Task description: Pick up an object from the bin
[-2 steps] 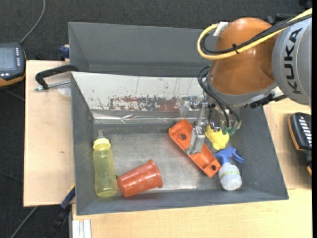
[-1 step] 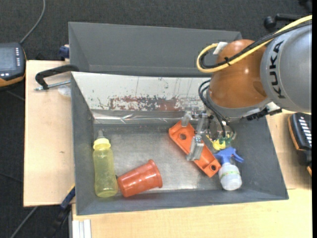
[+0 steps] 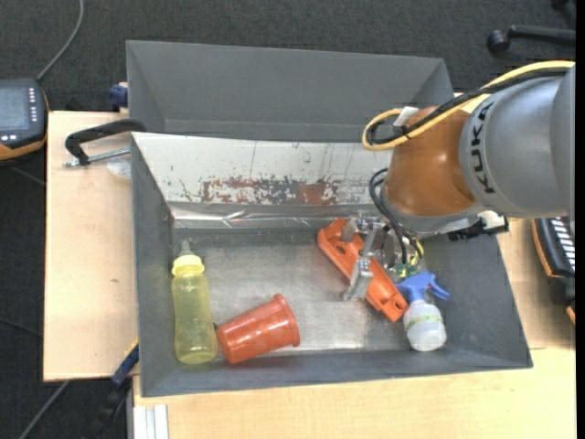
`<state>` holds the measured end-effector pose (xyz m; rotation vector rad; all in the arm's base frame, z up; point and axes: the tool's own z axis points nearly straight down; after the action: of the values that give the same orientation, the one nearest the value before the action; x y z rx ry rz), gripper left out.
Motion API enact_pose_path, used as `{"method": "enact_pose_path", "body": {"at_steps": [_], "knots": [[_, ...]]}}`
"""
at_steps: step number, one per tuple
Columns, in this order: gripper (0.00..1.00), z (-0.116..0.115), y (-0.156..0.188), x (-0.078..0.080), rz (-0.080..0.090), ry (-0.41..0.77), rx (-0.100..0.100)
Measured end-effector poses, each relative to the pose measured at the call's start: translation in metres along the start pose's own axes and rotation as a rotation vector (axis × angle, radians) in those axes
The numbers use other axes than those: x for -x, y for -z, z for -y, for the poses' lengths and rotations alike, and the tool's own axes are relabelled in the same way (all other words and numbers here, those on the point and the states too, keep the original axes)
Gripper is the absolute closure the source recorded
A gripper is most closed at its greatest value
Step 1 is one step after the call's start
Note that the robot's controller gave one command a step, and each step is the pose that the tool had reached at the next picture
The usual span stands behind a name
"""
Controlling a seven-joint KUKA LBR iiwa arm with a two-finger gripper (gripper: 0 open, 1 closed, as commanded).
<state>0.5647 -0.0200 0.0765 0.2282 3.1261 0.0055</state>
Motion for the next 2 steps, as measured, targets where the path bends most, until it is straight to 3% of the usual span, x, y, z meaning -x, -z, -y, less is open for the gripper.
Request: {"method": "enact_pose_path", "body": {"at_steps": [1, 2], "knots": [[0.0, 0.0082, -0.0076, 0.0086, 0.001, -0.173, 0.0], [0.0, 0.0001, -0.0002, 0.0024, 0.001, -0.004, 0.001]]}}
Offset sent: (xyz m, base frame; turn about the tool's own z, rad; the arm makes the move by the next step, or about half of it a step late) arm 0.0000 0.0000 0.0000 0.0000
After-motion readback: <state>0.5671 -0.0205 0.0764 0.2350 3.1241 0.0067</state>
